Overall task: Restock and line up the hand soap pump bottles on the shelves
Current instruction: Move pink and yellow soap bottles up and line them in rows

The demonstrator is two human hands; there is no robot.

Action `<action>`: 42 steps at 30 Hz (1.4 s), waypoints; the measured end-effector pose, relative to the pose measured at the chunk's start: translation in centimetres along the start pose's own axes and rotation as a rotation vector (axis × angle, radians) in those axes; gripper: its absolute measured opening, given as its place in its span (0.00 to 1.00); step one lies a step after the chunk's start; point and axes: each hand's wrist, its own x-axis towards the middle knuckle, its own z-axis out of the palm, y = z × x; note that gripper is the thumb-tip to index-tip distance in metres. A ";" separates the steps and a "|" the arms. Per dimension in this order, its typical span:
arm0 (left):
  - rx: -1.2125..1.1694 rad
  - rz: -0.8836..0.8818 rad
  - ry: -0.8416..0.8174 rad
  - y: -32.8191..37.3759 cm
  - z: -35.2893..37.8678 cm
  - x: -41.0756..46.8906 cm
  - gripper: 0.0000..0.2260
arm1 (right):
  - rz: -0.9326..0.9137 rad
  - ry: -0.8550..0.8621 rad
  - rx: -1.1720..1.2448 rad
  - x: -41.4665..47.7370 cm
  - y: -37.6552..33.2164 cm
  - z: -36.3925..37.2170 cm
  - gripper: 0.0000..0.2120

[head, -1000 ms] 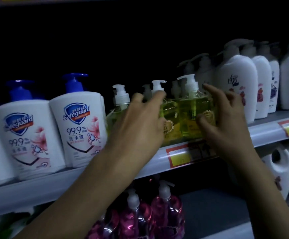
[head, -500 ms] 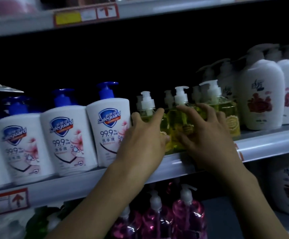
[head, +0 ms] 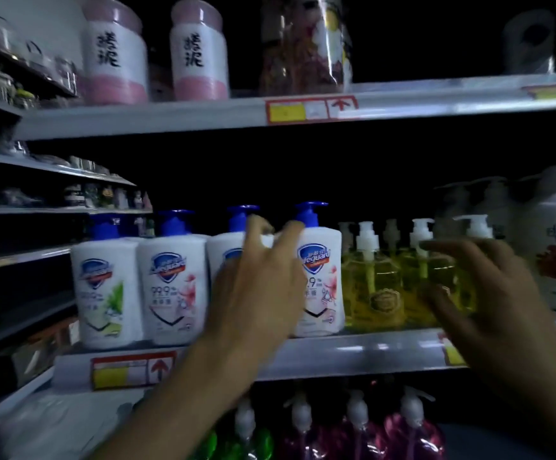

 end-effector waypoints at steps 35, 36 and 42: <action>0.168 -0.144 -0.408 -13.6 -4.8 1.8 0.30 | -0.206 -0.522 -0.299 6.2 -16.3 10.1 0.45; 0.160 -0.149 -0.449 -13.9 -4.7 1.9 0.31 | -0.202 -0.536 -0.310 6.3 -16.4 10.5 0.45; 0.112 -0.119 -0.432 -15.2 -4.2 2.3 0.28 | -0.161 -0.483 -0.332 6.1 -16.5 11.8 0.43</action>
